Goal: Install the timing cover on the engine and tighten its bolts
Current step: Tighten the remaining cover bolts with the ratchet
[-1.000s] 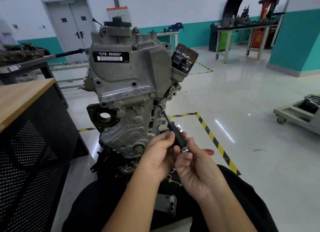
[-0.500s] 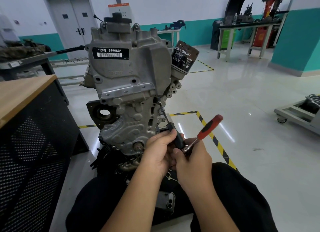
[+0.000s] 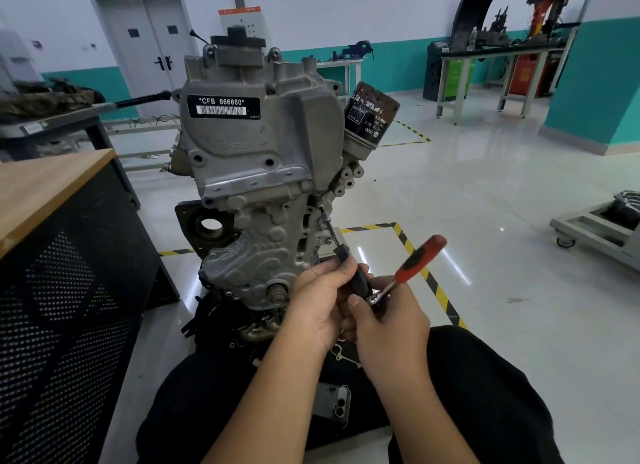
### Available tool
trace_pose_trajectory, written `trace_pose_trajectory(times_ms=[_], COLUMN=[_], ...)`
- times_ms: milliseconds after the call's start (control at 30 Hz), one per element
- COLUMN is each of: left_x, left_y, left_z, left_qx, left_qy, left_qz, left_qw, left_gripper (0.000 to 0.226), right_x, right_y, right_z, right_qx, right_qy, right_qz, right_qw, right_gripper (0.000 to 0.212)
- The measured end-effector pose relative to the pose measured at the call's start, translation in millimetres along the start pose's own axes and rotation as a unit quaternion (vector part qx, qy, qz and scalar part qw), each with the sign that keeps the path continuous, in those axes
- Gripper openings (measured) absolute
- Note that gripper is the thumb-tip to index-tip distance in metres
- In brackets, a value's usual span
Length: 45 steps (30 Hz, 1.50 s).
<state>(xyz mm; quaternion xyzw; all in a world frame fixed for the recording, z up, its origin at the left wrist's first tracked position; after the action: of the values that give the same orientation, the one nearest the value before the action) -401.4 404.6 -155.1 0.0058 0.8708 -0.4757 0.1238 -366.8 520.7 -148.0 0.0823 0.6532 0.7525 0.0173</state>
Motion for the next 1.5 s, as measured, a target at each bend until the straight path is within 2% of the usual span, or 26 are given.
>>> trace_pose_trajectory(times_ms=[67, 100, 167, 200, 233, 267, 367, 433, 500, 567, 667, 733, 767, 867, 933, 967, 1033, 1133, 1167, 1200, 1267, 1300, 1333, 1400, 1467, 1500], left_x=[0.5, 0.5, 0.0, -0.5, -0.3, 0.4, 5.2, 8.2, 9.5, 8.2, 7.9, 7.7, 7.1, 5.1, 4.8, 4.2, 2.2, -1.7, -1.1, -1.0, 0.7, 1.5, 2.3, 0.5, -4.1, -4.8], left_y=[1.3, 2.1, 3.0, 3.3, 2.8, 2.6, 4.0, 6.7, 9.0, 8.6, 6.3, 4.4, 4.0, 5.9, 7.7, 8.3, 9.6, 10.0, 9.6, 9.8, 10.4, 9.8, 9.2, 8.5, 8.0, 7.2], left_z=[-0.3, -1.5, -3.7, -3.9, -3.5, -2.9, -1.5, -3.7, -4.5, -2.9, -0.5, 0.3, 0.1, -0.9, -2.1, -3.3, -6.8, -7.8, -8.0, -8.4, -8.0, -8.6, -9.0, -11.2, -14.7, -14.9], left_qx=[-0.023, -0.049, -0.089, -0.099, -0.108, -0.115, -0.093, -0.053, -0.039, -0.053, -0.031, -0.014, -0.004, 0.005, -0.001, 0.001, -0.003, -0.047, -0.036, -0.013, 0.017, 0.023, 0.025, -0.003, -0.081, -0.103], left_qy=[0.013, 0.03, 0.066, 0.077, 0.083, 0.082, 0.056, 0.04, 0.035, 0.041, 0.07, 0.072, 0.064, 0.029, 0.019, 0.024, 0.052, 0.08, 0.078, 0.069, 0.038, 0.031, 0.029, 0.048, 0.073, 0.076], left_qz=[0.016, 0.027, 0.046, 0.048, 0.045, 0.04, 0.025, 0.011, 0.008, 0.026, 0.04, 0.026, 0.02, 0.01, 0.003, 0.006, 0.033, 0.062, 0.056, 0.048, 0.033, 0.026, 0.022, 0.042, 0.079, 0.076], left_qw=[1.0, 0.998, 0.993, 0.991, 0.99, 0.989, 0.994, 0.998, 0.999, 0.997, 0.996, 0.997, 0.998, 1.0, 1.0, 1.0, 0.998, 0.994, 0.995, 0.996, 0.999, 0.999, 0.999, 0.998, 0.991, 0.989], left_gripper=[0.028, 0.028, 0.028, 0.028, 0.027, 0.025, 0.02, 0.018, 0.019, 0.021, 0.026, 0.03, 0.031, 0.029, 0.028, 0.029, 0.03, 0.026, 0.025, 0.025, 0.026, 0.027, 0.028, 0.031, 0.03, 0.029], right_x=[-5.0, -7.8, -12.7, -14.1, -14.7, -13.5, -8.3, -2.8, -3.2, -4.5, -4.3, -1.4, -0.2, 2.6, 3.4, 2.0, -0.7, -3.5, -1.7, 1.4, 6.8, 7.3, 6.3, 1.6, -2.2, -2.9], right_y=[-4.5, -6.8, -6.8, -7.1, -6.0, -6.7, -2.7, -1.6, -4.9, -11.4, -10.3, -7.6, -6.4, -4.4, -2.4, -3.5, -6.9, -8.8, -9.5, -11.1, -14.2, -11.9, -11.5, -11.3, -8.6, -7.4], right_z=[-6.9, -14.1, -25.9, -27.1, -27.1, -25.9, -10.4, -2.3, -3.2, -10.0, -19.6, -16.6, -14.6, 0.9, 6.0, 5.3, -1.4, -14.8, -14.3, -11.1, 1.9, 5.9, 5.6, -0.8, -13.0, -14.1], right_qx=[0.131, 0.252, 0.46, 0.51, 0.522, 0.501, 0.212, 0.018, 0.013, 0.167, 0.442, 0.492, 0.473, 0.183, 0.02, 0.011, 0.195, 0.474, 0.469, 0.401, 0.113, 0.013, -0.011, 0.155, 0.392, 0.436], right_qy=[0.007, 0.039, 0.096, 0.104, 0.112, 0.118, 0.064, -0.022, -0.053, -0.02, 0.067, 0.091, 0.095, 0.034, -0.034, -0.052, -0.021, 0.069, 0.08, 0.086, 0.031, -0.009, -0.033, -0.014, 0.064, 0.084], right_qz=[-0.078, -0.156, -0.297, -0.332, -0.34, -0.326, -0.15, -0.032, -0.016, -0.11, -0.258, -0.28, -0.263, -0.112, -0.014, -0.004, -0.098, -0.262, -0.268, -0.235, -0.097, -0.029, -0.002, -0.069, -0.201, -0.243], right_qw=[0.988, 0.954, 0.831, 0.787, 0.774, 0.793, 0.964, 0.999, 0.998, 0.98, 0.857, 0.82, 0.836, 0.976, 0.999, 0.999, 0.976, 0.838, 0.837, 0.881, 0.988, 0.999, 0.999, 0.985, 0.896, 0.863], right_gripper=[0.018, 0.014, 0.016, 0.018, 0.02, 0.019, 0.008, 0.02, 0.023, 0.016, 0.023, 0.025, 0.023, 0.011, 0.023, 0.021, 0.009, 0.026, 0.026, 0.022, 0.007, 0.008, 0.011, 0.012, 0.026, 0.032])
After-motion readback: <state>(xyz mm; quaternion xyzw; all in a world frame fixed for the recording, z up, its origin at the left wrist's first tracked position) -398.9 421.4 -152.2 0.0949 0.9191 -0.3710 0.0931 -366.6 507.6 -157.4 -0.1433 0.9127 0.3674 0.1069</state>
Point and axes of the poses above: each hand's wrist, its own x-axis towards the middle knuckle, its own z-axis out of the back of the hand, y = z × x, the point moved 5 cm from there along x, towards the middle knuckle, and after that the axes turned 4 degrees about -x, right-handed, at the moved point
